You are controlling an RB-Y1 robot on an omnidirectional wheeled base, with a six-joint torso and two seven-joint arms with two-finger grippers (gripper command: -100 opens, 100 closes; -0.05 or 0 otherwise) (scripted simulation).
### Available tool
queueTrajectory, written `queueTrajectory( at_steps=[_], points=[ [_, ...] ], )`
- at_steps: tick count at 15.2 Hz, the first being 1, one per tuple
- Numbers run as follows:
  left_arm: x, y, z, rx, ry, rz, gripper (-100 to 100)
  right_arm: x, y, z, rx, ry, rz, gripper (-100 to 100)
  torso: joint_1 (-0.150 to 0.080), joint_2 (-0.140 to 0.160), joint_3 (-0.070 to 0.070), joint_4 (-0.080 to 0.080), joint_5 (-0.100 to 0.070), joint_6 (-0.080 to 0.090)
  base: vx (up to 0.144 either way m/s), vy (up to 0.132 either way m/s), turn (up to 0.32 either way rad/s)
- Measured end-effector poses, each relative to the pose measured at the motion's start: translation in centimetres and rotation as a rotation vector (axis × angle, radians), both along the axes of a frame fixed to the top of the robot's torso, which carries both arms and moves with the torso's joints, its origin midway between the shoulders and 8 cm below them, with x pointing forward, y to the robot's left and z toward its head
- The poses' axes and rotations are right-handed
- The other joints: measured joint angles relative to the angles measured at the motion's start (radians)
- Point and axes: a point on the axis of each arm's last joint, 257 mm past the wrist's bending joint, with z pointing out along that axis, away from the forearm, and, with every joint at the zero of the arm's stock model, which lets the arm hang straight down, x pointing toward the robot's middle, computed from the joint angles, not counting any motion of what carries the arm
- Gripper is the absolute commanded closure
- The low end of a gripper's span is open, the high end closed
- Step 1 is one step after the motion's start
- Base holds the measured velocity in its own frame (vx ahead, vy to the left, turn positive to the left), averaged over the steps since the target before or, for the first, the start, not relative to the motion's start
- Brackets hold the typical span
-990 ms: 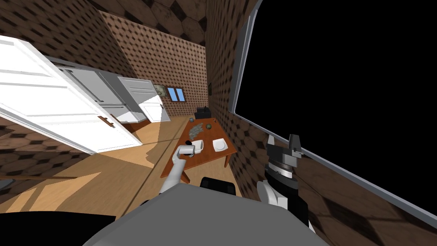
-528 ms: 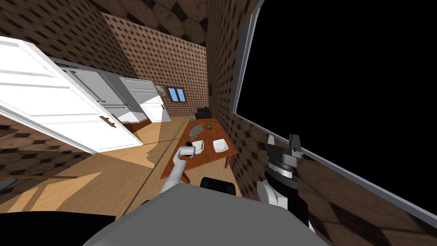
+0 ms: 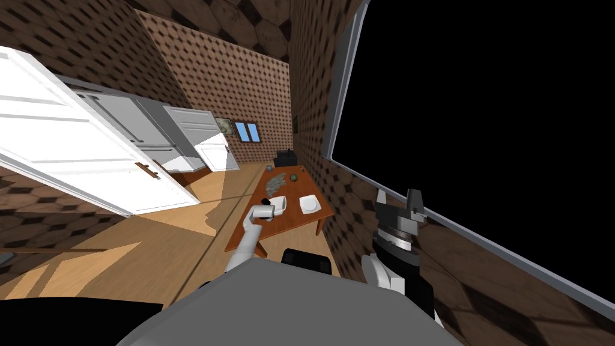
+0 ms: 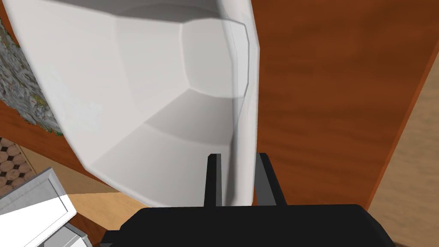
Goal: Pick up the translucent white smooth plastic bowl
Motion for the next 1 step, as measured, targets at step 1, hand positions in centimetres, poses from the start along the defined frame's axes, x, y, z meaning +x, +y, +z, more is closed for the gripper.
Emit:
queueTrajectory(
  at_steps=[1],
  points=[
    [-0.02, 0.01, 0.38, 0.001, 0.000, 0.001, 100, 0.00, 0.00, 0.00, 0.000, 0.000, 0.000, 0, 0.000, 0.001, 0.001, 0.000, 0.000, 0.000, -0.023, -0.013, -0.006]
  ],
)
